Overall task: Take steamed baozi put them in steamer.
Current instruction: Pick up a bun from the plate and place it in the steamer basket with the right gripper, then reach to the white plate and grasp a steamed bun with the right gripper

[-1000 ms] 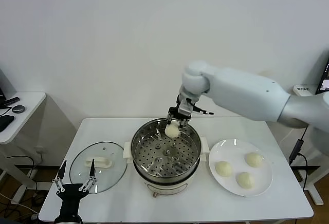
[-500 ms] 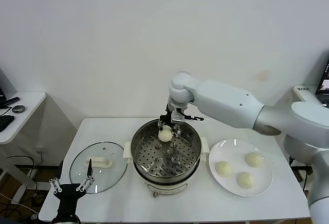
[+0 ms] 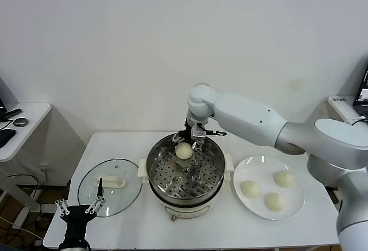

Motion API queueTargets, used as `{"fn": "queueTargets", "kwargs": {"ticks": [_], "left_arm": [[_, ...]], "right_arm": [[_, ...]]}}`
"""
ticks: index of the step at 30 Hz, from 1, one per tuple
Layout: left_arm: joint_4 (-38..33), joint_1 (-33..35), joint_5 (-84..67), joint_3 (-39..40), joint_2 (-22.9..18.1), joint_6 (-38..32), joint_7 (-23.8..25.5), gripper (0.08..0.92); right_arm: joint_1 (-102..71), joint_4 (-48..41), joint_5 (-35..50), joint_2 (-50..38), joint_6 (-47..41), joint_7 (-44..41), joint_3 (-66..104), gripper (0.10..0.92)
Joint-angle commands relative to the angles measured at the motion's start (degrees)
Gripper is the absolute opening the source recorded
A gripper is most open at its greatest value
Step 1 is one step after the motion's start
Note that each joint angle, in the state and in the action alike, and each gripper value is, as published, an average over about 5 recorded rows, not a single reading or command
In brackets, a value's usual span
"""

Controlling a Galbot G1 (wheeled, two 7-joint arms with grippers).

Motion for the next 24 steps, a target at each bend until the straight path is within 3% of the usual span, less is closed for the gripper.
{"fn": "queueTargets", "kwargs": {"ticks": [1,7,14,19,24], "left_arm": [[-0.03,-0.07,-0.1,0.0,0.19,0.06,0.01,0.823],[-0.19,-0.2,-0.39,-0.03,1.28,1.7,-0.94,0.823],[-0.42,-0.57,-0.35,-0.25,3.0,3.83,-1.98,0.823],[-0.02,-1.07,-0.28,-0.57,3.57,4.01,-2.0,0.823],[0.28,-1.22,-0.23,-1.27,3.8,3.91,-1.88,0.823]], "right_arm": [[12.12,11.27,19.74,-6.68,-10.44,-1.47,-7.41,0.822],[23.95,24.25,32.19,-20.69,-33.29,-1.94,-14.47,0.823],[25.28,33.64,34.37,-36.26,-61.98,-1.58,-17.89,0.823],[17.37,35.67,33.83,-45.19,-71.84,-2.41,-15.44,0.823],[4.01,33.97,32.31,-48.17,-72.84,-3.21,-7.75,0.823]]}}
